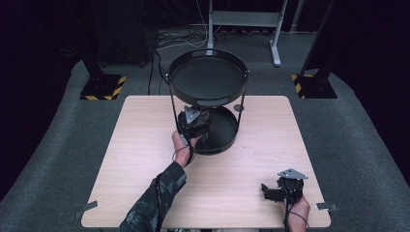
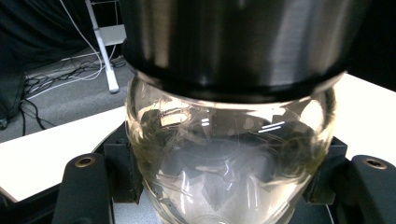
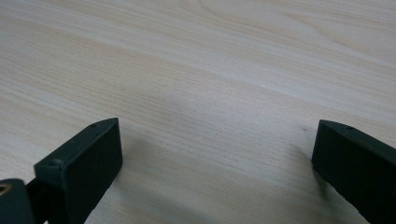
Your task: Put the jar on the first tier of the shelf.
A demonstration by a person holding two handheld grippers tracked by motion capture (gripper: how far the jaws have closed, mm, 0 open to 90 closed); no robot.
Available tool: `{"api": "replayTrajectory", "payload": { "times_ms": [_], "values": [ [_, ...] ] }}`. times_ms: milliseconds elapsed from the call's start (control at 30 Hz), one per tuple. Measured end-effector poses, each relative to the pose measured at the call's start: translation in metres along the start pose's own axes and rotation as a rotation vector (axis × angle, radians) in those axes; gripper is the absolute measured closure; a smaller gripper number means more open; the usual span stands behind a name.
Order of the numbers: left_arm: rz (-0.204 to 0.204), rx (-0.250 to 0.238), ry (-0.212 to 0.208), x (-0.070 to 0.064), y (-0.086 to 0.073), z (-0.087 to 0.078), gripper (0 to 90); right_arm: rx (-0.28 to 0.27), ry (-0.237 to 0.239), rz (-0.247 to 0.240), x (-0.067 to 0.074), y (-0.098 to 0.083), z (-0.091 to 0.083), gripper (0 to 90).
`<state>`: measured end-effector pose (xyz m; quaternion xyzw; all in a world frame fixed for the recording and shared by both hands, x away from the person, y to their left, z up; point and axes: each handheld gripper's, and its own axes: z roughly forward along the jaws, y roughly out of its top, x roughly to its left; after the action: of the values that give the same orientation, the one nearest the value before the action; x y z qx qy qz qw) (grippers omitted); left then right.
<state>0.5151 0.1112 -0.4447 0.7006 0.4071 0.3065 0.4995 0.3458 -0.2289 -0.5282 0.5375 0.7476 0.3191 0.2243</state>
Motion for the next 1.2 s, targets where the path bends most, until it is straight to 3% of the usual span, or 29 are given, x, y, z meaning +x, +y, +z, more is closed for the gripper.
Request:
{"api": "replayTrajectory", "payload": {
  "times_ms": [200, 333, 867, 1200],
  "values": [
    [-0.009, -0.007, 0.010, -0.003, -0.003, 0.006, 31.5, 0.000, 0.000, 0.000, 0.000, 0.000, 0.000, 1.2],
    [0.009, 0.010, 0.023, -0.004, -0.006, 0.009, 31.5, 0.000, 0.001, -0.002, 0.000, 0.000, 0.000, 1.2],
    [-0.025, -0.010, 0.044, -0.010, -0.011, 0.020, 31.5, -0.001, 0.001, -0.003, 0.000, 0.000, 0.000, 1.2],
    [-0.044, 0.002, 0.061, -0.011, -0.014, 0.026, 31.5, -0.001, 0.001, -0.003, 0.000, 0.000, 0.000, 1.3]
  ]
}}
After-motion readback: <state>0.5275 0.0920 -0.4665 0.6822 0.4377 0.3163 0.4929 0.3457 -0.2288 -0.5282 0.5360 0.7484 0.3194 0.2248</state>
